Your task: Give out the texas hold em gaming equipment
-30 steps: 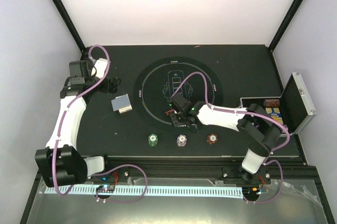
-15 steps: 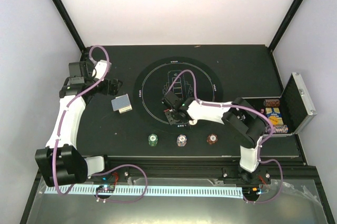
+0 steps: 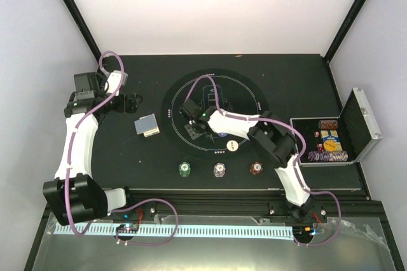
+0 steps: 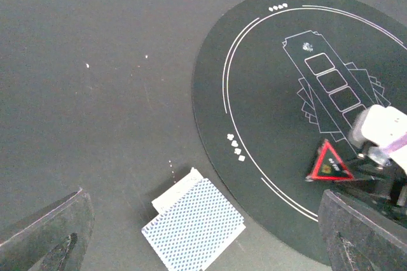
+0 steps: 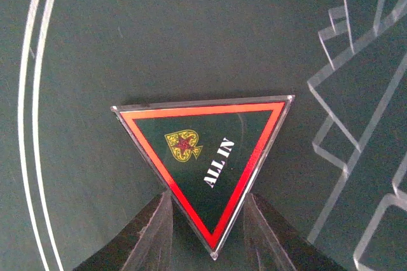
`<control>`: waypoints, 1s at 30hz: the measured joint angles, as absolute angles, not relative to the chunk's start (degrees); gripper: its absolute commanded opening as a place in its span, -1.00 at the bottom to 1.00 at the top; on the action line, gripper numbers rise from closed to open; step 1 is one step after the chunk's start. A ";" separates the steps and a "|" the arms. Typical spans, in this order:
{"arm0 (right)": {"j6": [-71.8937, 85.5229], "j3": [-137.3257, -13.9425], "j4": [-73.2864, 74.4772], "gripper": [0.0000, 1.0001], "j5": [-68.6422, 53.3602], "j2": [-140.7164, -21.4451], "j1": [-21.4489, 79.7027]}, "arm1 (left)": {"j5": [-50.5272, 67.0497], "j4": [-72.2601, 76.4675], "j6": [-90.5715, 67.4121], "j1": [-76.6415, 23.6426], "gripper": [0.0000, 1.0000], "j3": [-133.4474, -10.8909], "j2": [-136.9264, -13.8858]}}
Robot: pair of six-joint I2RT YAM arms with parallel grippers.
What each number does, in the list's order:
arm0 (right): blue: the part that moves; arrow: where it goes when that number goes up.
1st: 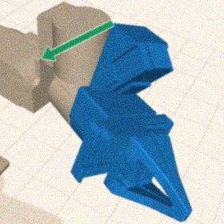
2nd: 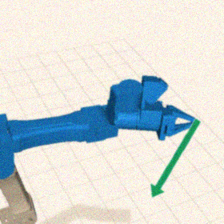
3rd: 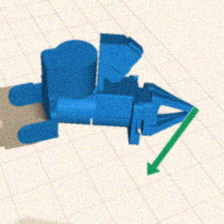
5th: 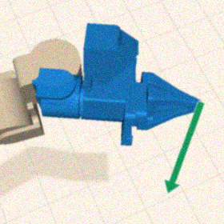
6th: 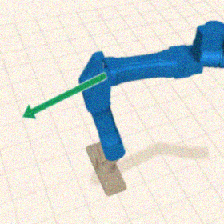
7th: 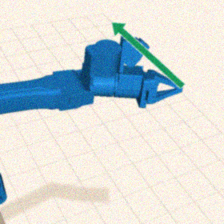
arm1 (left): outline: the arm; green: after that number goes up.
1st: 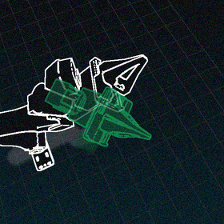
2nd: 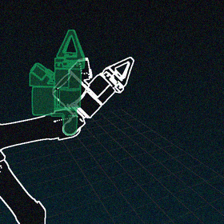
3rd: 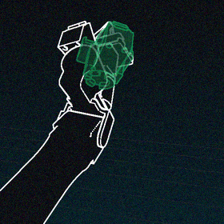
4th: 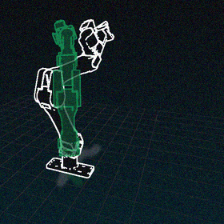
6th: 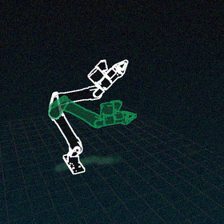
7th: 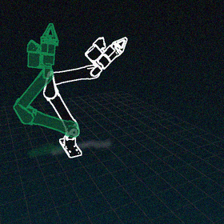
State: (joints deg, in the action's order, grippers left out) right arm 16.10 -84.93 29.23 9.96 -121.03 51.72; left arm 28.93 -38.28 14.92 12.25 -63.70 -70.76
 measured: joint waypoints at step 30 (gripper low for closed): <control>16.03 -90.91 37.30 0.18 8.43 -115.74 48.88 | 32.49 -44.71 18.44 15.49 0.98 -66.30 -72.18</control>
State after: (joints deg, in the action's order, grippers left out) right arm 16.03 -90.91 37.30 8.43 -115.74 48.88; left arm 32.49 -44.71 18.44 15.49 -66.30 -72.18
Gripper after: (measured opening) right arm 0.588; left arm 0.989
